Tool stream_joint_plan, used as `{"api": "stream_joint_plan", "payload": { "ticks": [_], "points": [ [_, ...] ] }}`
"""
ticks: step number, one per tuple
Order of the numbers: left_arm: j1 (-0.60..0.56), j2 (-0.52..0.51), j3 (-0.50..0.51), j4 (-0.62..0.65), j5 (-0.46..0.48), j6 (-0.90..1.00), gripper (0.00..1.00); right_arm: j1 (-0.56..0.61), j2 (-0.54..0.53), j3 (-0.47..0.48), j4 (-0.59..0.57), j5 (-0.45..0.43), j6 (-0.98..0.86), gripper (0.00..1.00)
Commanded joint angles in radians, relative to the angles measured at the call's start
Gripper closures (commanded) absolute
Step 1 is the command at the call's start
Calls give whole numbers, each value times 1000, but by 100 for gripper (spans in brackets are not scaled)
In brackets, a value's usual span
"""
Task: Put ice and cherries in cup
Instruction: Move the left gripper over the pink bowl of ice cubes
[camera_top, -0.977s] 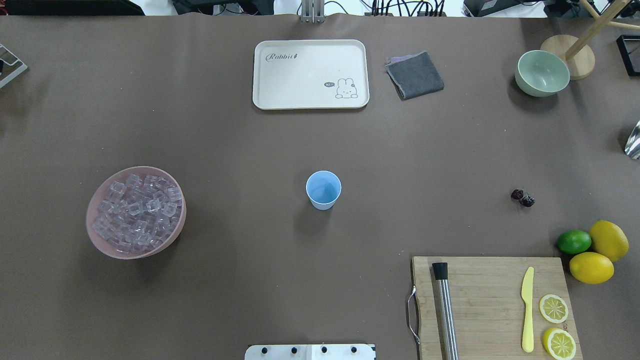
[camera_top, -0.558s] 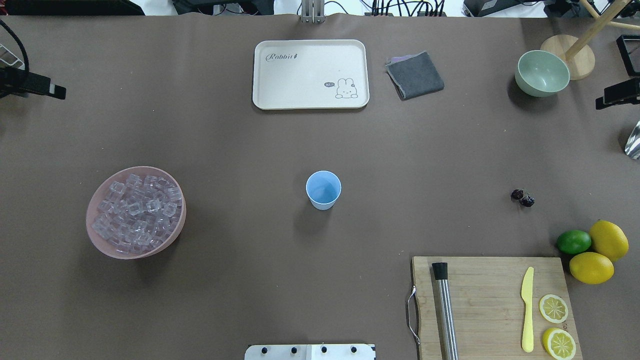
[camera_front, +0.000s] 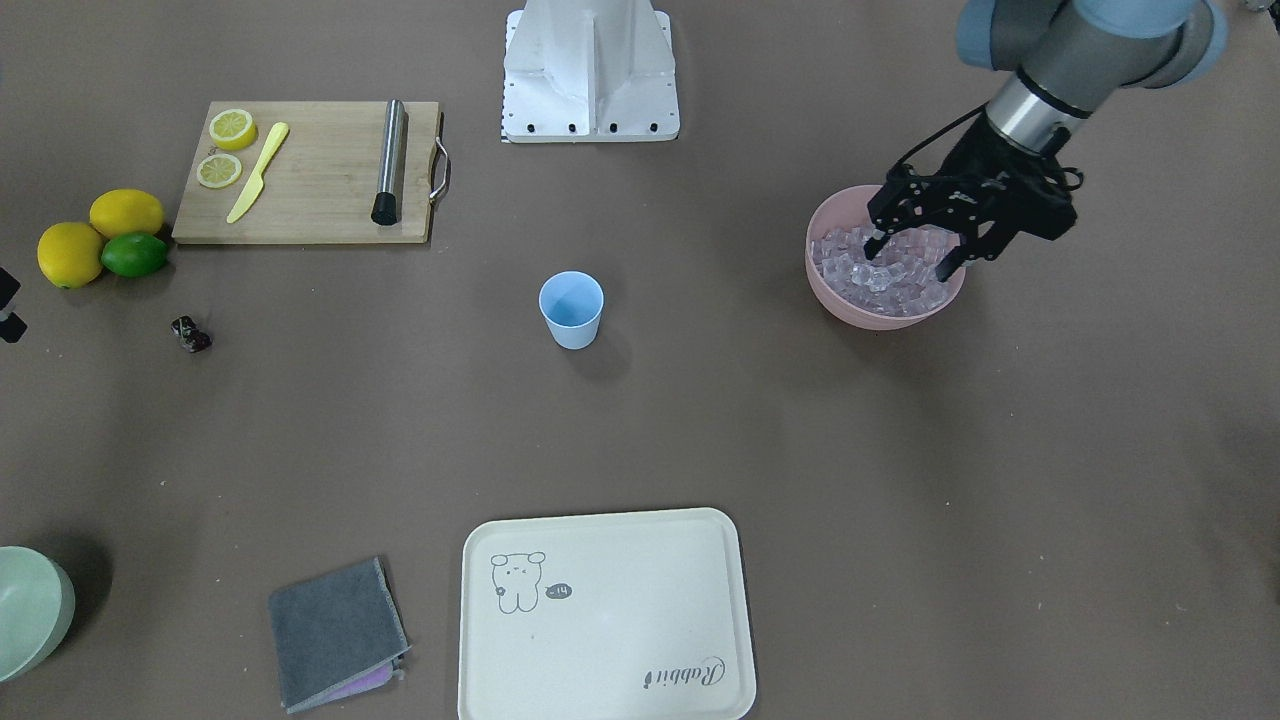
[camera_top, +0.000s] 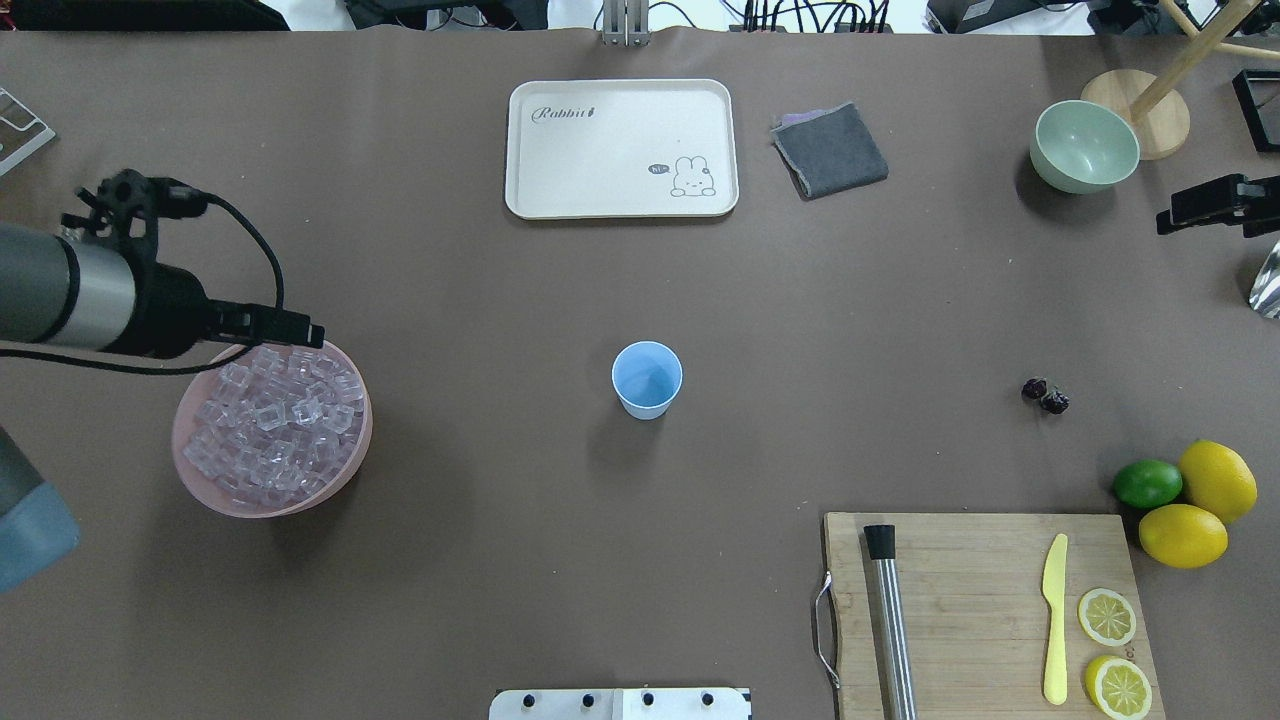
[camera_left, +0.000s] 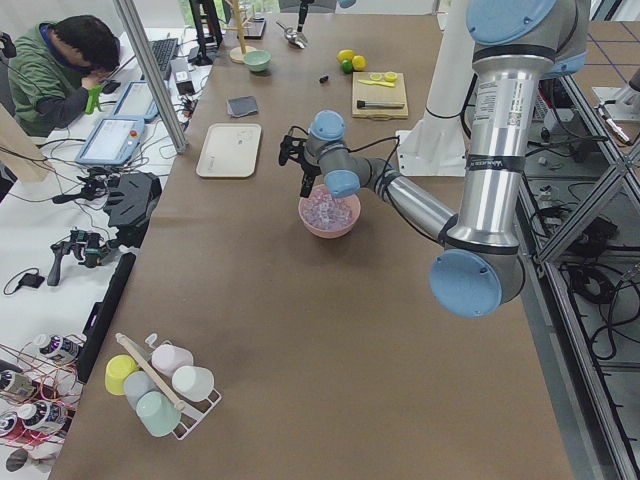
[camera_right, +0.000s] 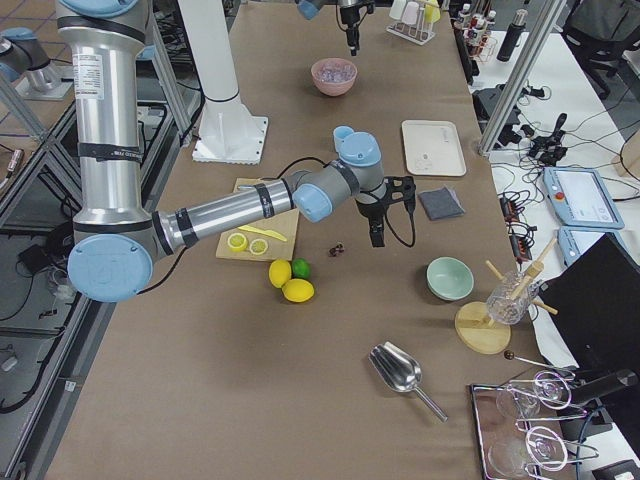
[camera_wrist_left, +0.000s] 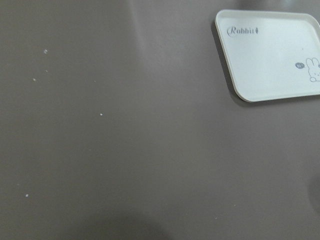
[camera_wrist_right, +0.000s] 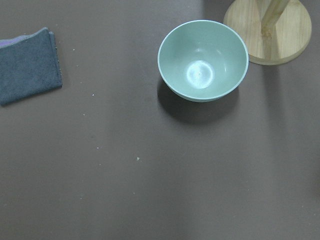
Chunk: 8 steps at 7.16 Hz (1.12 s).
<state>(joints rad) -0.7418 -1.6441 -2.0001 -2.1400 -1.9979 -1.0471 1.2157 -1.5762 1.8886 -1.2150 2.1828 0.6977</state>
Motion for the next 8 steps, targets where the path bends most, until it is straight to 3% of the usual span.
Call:
{"api": "stream_joint_plan", "payload": {
  "ticks": [1,2,5,6,8],
  "points": [
    [135,61,-22,17,69,1,1,-2,-4,1,2,0,0,1],
    [181,105,-35,23,164,1,1,-2,-4,1,2,0,-1,1],
    [206,127,-42,45,188,7,3,-4,-5,1,2,0,-1,1],
    [241,139,-37,46,244,7,5,-4,-7,1,2,2,-1,1],
    [254,144,-39,46,260,7,23,-4,-7,0,2,0,-1,1]
  ]
}}
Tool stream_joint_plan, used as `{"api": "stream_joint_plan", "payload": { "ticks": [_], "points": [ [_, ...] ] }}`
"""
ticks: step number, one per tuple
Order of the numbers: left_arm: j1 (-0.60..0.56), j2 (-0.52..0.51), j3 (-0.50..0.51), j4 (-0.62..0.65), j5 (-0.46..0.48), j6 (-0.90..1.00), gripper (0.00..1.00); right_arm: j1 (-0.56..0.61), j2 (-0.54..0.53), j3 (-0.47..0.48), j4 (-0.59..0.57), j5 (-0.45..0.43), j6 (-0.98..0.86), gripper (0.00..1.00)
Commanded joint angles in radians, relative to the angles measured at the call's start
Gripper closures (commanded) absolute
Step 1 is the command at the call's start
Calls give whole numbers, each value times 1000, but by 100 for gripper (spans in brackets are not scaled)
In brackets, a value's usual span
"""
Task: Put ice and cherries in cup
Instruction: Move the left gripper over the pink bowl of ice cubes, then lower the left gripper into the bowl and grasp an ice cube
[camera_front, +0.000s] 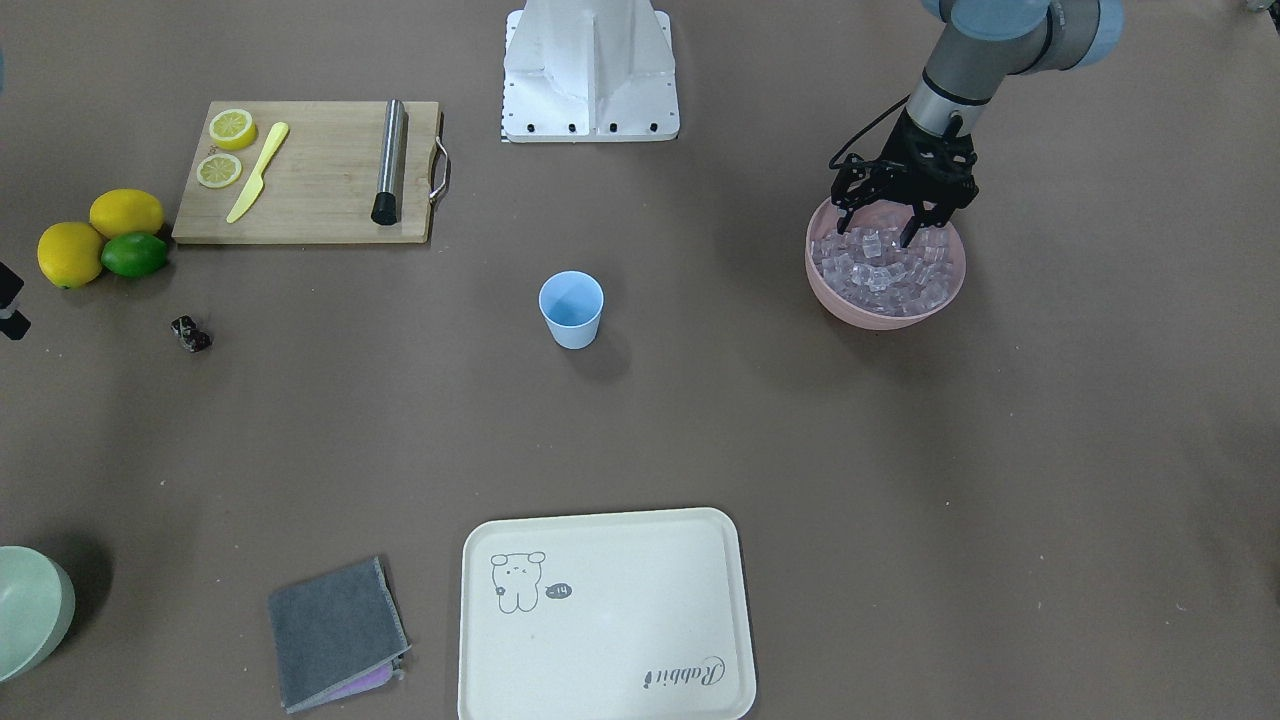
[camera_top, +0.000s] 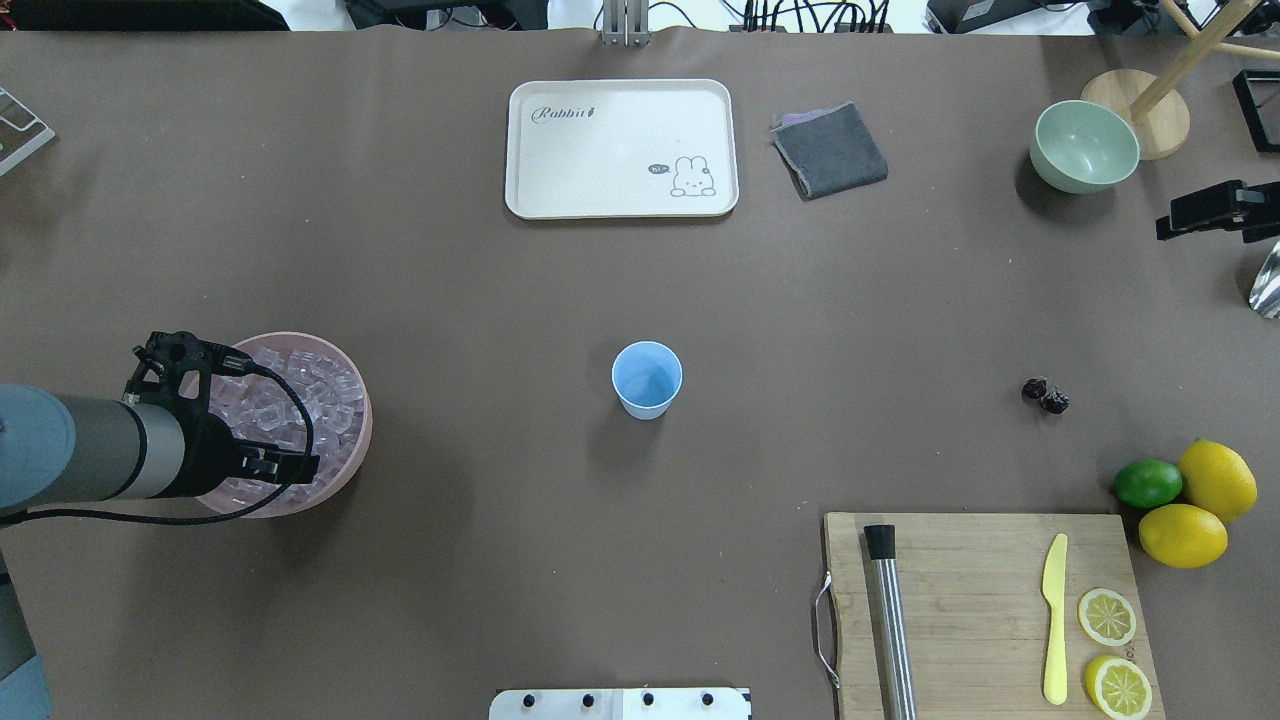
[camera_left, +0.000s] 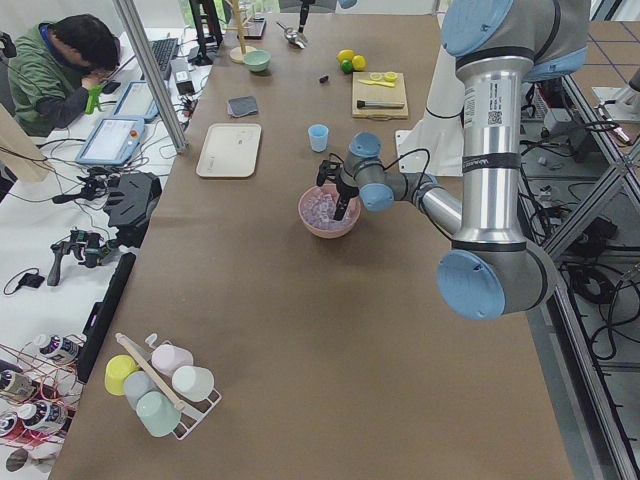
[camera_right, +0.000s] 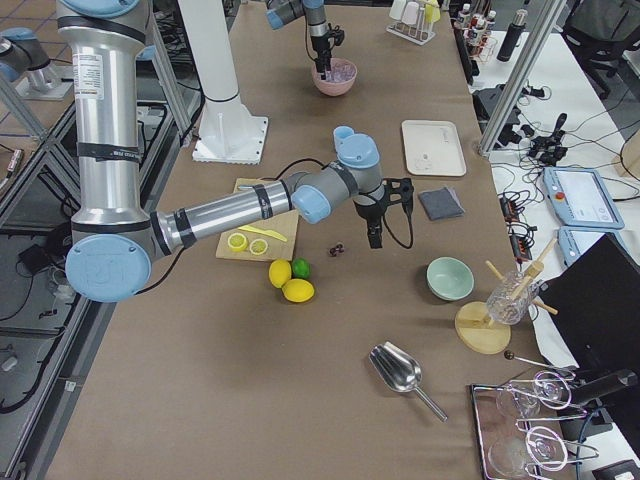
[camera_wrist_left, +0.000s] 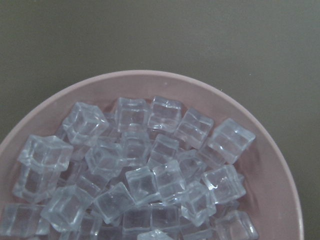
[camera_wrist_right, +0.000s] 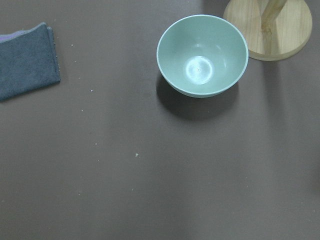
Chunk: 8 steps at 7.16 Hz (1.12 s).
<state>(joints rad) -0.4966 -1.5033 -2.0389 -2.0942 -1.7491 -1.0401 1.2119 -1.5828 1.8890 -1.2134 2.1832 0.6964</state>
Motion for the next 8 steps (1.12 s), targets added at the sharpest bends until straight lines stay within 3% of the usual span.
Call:
{"api": "stream_joint_plan", "payload": {
  "ticks": [1,8],
  "points": [
    [9,2,-3,-1,11,0,32,0,0,-2,0,0,0,1],
    [-7,-14,9,-1,6,5,34,-2,0,-5,-2,0,-3,1]
  ]
}}
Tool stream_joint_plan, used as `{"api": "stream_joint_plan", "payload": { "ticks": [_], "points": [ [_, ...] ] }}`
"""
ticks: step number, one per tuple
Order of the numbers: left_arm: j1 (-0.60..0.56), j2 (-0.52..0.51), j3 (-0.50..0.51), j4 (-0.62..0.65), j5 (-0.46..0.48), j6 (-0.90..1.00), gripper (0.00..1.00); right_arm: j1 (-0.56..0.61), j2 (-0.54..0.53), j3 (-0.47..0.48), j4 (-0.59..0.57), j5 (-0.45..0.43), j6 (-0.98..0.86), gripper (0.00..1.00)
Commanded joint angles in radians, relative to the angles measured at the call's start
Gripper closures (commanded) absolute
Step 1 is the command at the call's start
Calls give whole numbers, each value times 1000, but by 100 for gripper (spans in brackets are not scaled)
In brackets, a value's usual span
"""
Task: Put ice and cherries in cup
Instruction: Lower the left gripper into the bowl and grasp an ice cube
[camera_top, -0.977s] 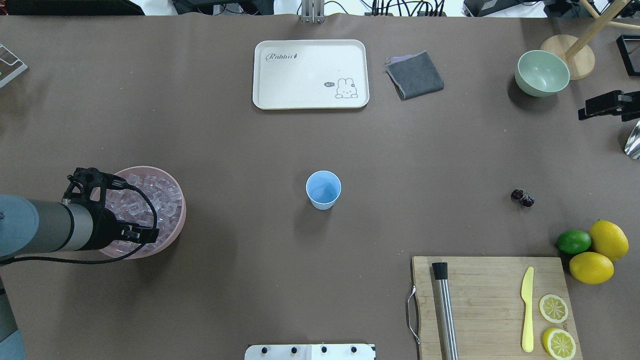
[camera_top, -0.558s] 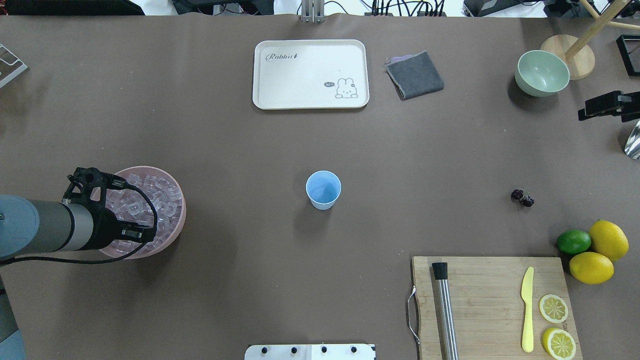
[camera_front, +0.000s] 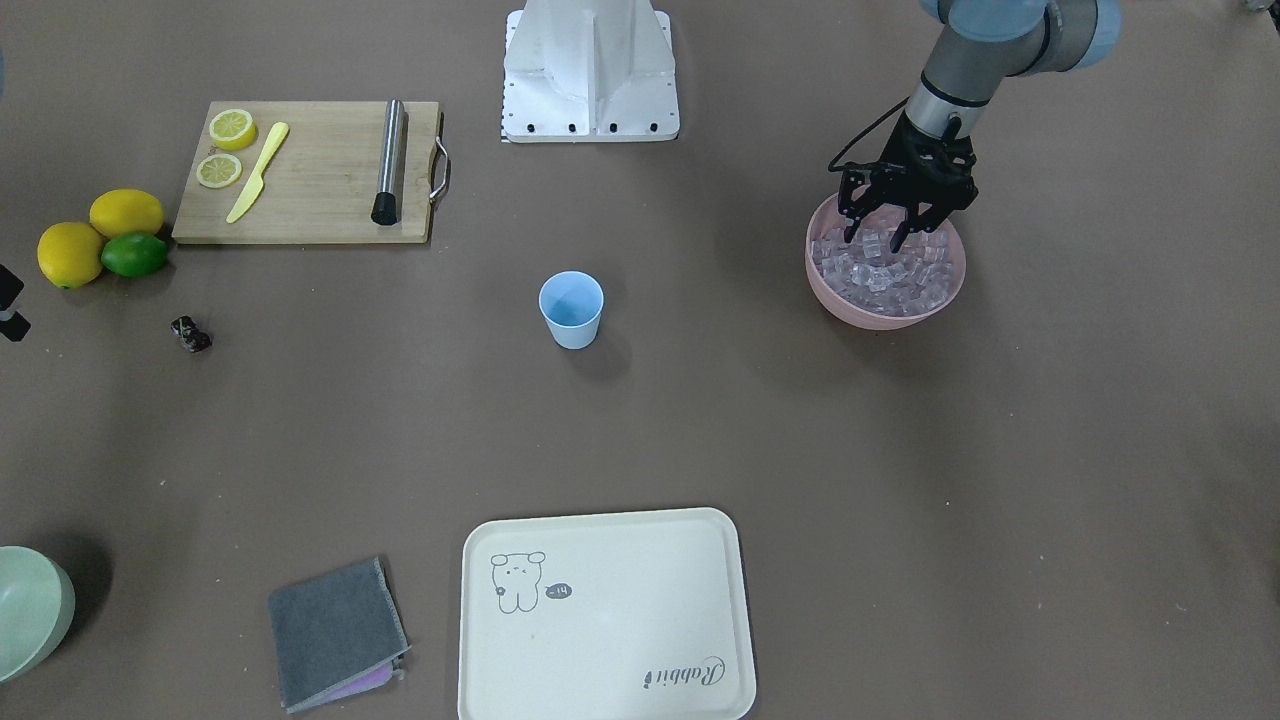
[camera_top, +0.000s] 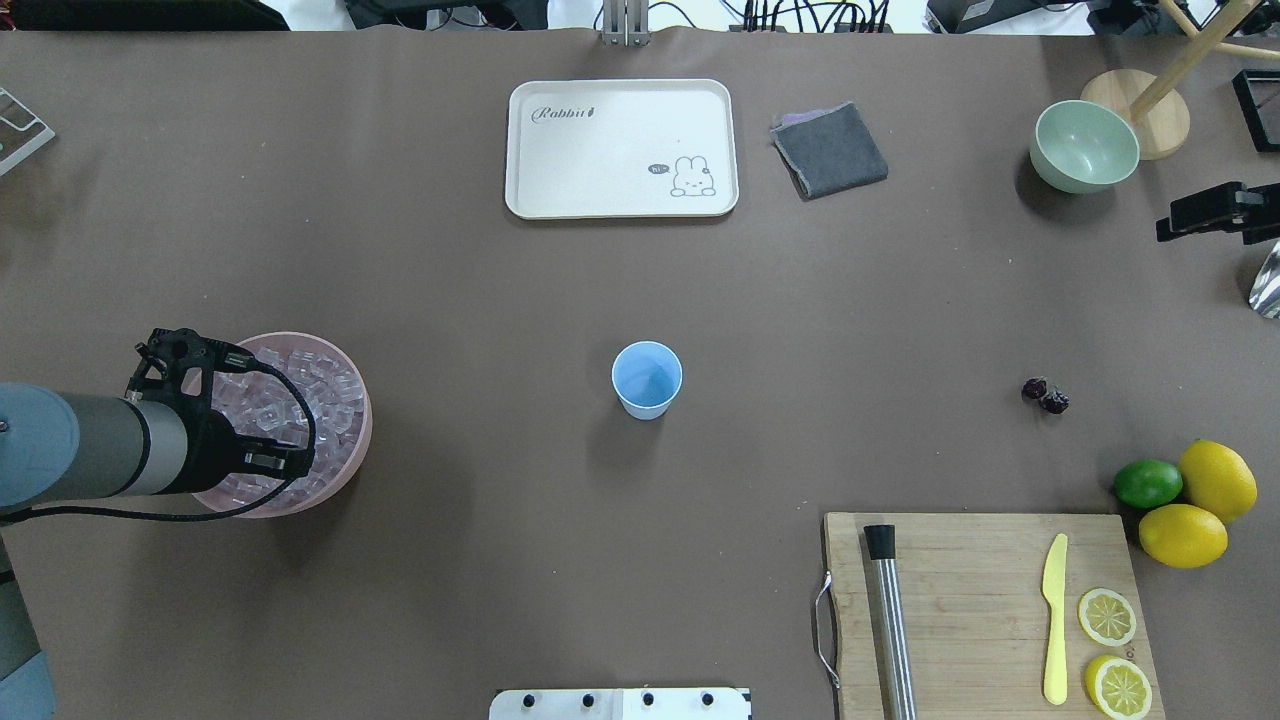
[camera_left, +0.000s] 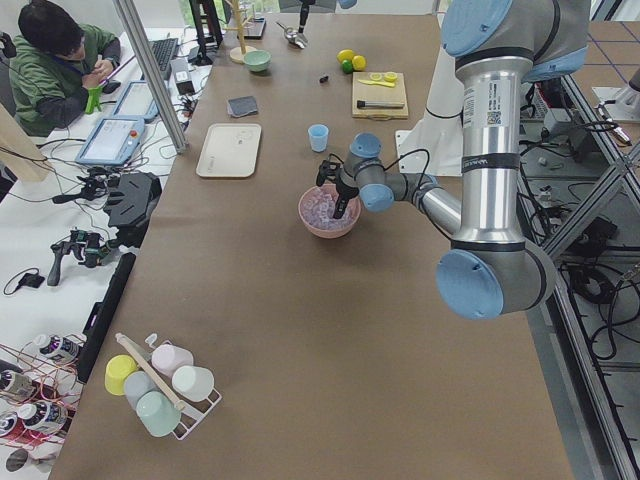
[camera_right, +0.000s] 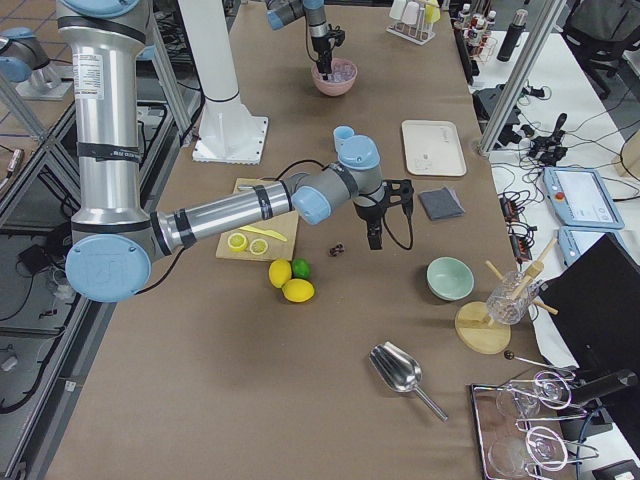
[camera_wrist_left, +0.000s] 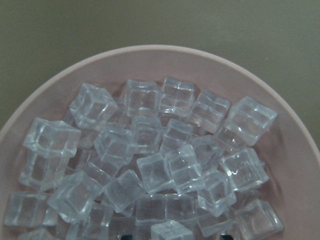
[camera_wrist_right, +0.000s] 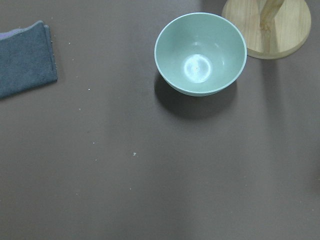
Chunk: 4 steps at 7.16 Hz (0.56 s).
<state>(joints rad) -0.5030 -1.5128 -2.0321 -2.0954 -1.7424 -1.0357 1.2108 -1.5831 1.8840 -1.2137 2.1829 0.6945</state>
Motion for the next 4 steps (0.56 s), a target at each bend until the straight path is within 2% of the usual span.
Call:
{"api": "stream_joint_plan", "payload": {
  "ticks": [1,4],
  "points": [
    [0,-7,7,0,0,0,38,0,0,0,-1,0,0,1],
    [0,5,7,0,3,0,52,1,0,0,-1,0,2,1]
  ]
}}
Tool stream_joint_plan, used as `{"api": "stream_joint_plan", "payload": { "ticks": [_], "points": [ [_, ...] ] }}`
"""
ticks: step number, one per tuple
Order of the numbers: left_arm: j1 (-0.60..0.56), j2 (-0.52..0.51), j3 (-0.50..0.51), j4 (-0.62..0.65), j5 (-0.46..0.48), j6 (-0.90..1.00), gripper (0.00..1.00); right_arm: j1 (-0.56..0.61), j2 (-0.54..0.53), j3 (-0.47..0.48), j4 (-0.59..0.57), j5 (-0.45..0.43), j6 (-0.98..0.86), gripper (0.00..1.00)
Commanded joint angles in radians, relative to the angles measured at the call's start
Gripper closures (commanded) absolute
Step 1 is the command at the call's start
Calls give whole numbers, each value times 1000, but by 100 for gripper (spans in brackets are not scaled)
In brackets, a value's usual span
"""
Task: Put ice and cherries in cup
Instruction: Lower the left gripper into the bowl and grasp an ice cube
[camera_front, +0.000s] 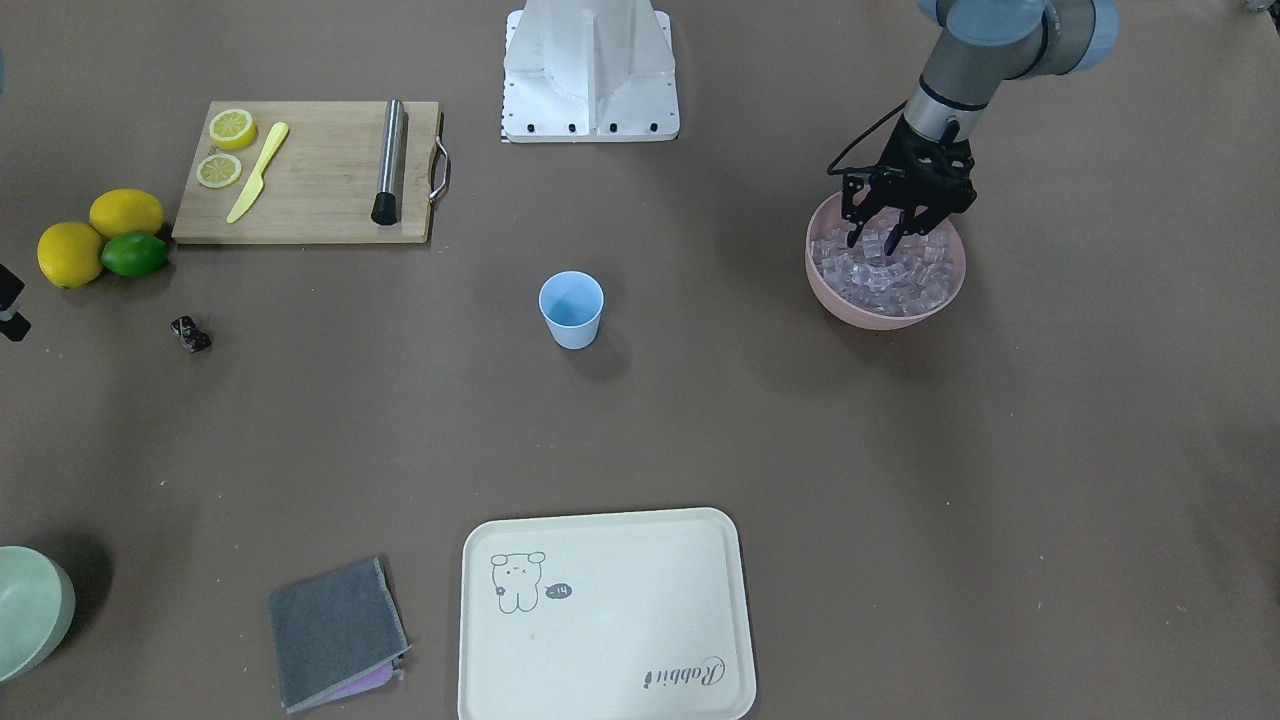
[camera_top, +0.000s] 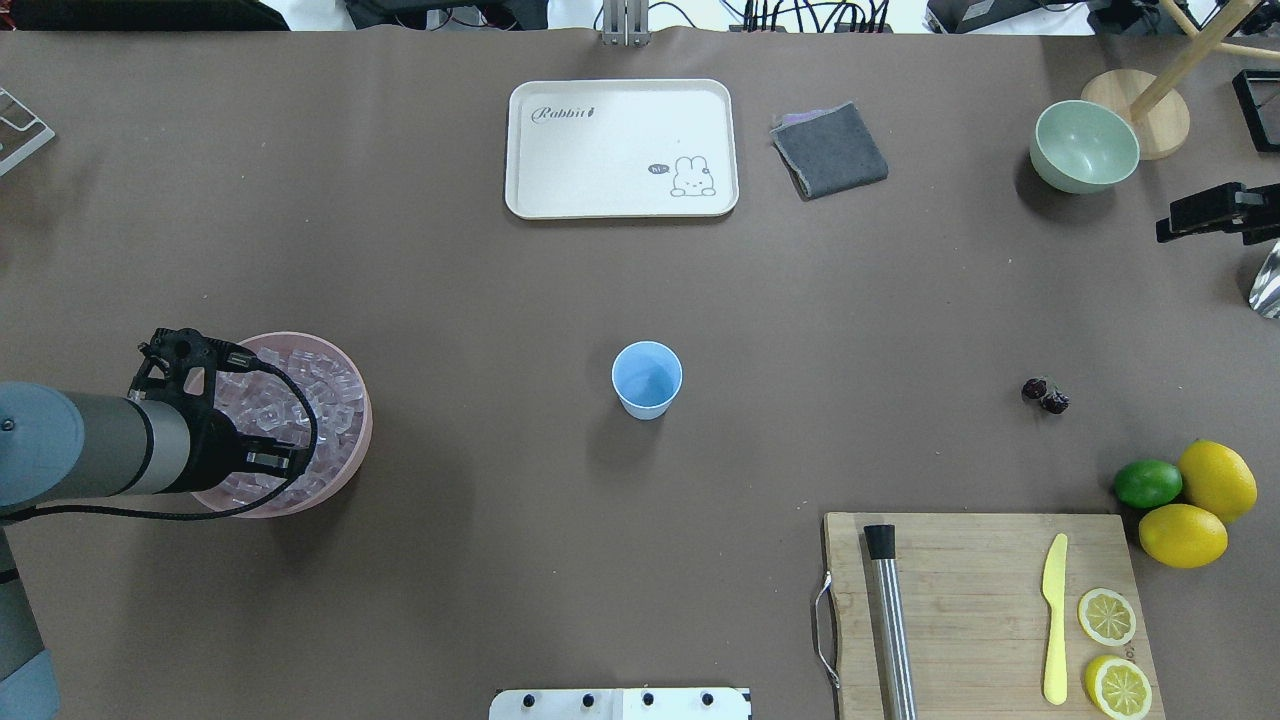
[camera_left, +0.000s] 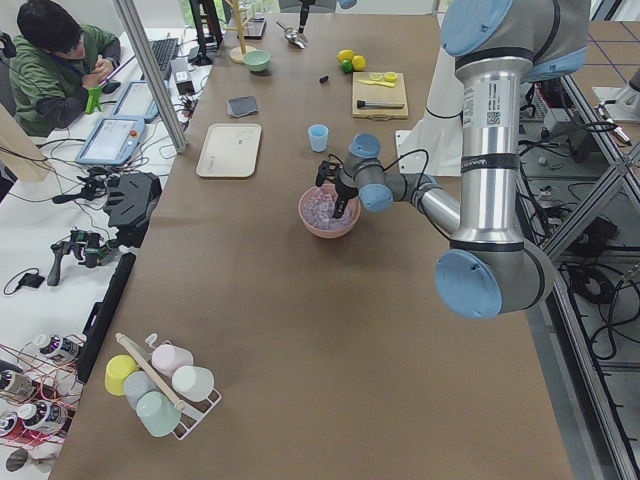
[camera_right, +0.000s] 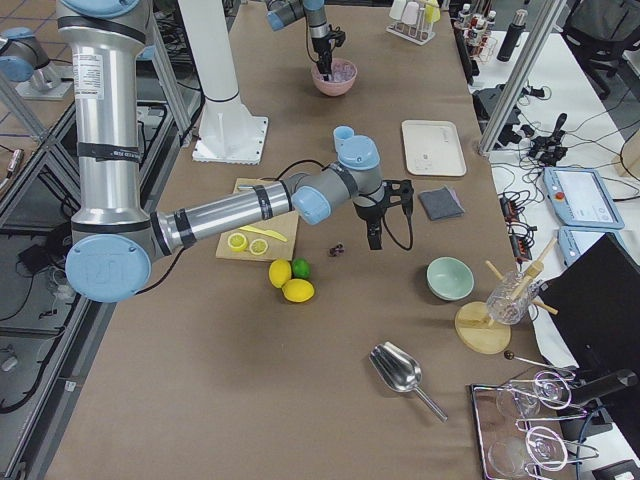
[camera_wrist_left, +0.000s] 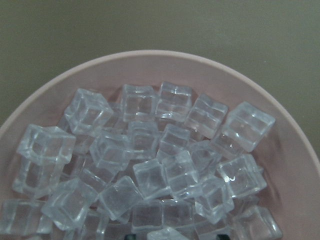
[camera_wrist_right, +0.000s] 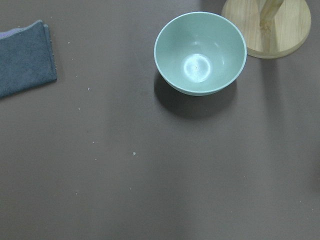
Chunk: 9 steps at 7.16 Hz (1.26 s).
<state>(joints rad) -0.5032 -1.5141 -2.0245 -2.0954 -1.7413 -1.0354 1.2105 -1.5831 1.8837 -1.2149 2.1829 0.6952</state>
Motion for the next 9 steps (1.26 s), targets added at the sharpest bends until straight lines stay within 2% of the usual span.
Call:
{"api": "stream_joint_plan", "payload": {
  "ticks": [1,2,3,5,7,8,9],
  "points": [
    [-2,8,-2,0,2,0,69,0,0,0,0,0,1,1],
    [-8,9,-6,0,0,0,92,1,0,0,2,0,1,1],
    [-21,11,-11,0,-1,0,100,0,0,0,2,2,1,1],
    [-44,9,-54,-2,-12,3,100,1,0,0,2,0,1,1],
    [-101,-52,-97,-2,-110,-15,100,1,0,0,2,0,0,1],
    [-100,-142,-65,-2,-109,-114,100,1,0,0,2,0,0,1],
    [-98,-293,10,2,-107,-237,100,1,0,0,2,0,-3,1]
  ]
}}
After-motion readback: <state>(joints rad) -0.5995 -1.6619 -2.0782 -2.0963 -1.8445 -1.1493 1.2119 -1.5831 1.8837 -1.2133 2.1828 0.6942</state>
